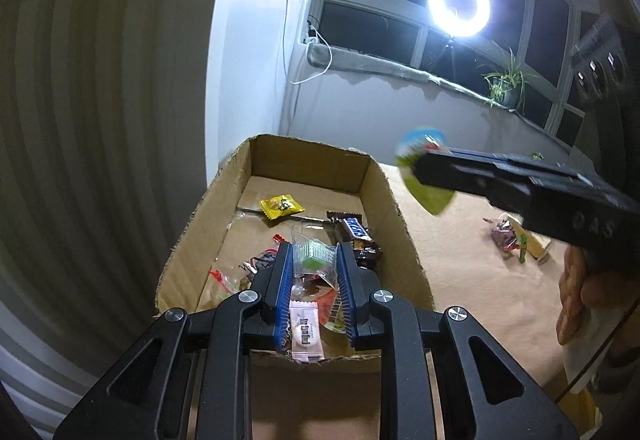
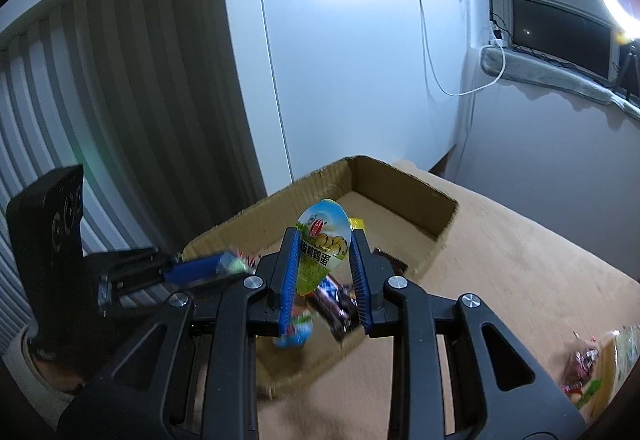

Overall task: Organize snacks
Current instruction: 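Carry the pouch and green candy into the box and open both grippers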

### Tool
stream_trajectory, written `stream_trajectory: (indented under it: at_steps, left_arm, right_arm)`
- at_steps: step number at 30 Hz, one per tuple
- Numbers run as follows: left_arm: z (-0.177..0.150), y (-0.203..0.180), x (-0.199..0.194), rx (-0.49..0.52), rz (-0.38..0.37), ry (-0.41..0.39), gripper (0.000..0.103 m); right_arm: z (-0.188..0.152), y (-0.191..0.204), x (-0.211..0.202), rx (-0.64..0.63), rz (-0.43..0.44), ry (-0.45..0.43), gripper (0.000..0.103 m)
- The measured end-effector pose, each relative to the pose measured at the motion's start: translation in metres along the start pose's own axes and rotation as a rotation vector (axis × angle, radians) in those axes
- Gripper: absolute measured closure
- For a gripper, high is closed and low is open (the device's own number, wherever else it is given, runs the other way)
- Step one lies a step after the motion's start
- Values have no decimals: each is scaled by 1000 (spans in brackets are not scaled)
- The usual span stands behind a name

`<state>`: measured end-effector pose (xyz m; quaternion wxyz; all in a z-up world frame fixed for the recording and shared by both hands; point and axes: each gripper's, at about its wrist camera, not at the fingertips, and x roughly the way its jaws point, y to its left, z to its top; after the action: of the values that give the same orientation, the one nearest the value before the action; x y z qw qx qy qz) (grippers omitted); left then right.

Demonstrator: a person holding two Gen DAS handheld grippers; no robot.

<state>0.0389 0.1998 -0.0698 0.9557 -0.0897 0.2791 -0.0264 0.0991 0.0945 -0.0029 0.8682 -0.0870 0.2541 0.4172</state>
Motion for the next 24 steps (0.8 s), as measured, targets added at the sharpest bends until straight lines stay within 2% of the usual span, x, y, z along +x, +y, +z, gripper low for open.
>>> stream_trajectory:
  at_steps: [3, 5, 6, 7, 9, 14, 19, 24]
  left_arm:
    - [-2, 1, 5, 6, 3, 16, 83]
    - [-4, -1, 9, 28, 40, 34, 79]
    - [-4, 0, 12, 36, 68, 41, 69]
    - [-5, -1, 11, 40, 98, 44, 50]
    - [-7, 0, 6, 38, 122, 19, 32]
    - [-7, 0, -3, 34, 140, 3, 31]
    - [-9, 3, -15, 21, 154, -8, 31]
    - [-13, 10, -30, -18, 174, -16, 30]
  right_arm:
    - [3, 0, 17, -10, 7, 26, 75]
    - [1, 0, 15, -9, -5, 6, 62]
    - [-2, 1, 12, -11, -15, -10, 49]
    - [-5, 2, 9, -15, -20, -15, 44]
    - [-9, 2, 5, -18, -27, -16, 43]
    - [-15, 0, -9, -2, -43, -28, 43]
    - [-21, -2, -32, -7, -89, -62, 31]
    - [-39, -7, -44, 35, -103, -41, 30]
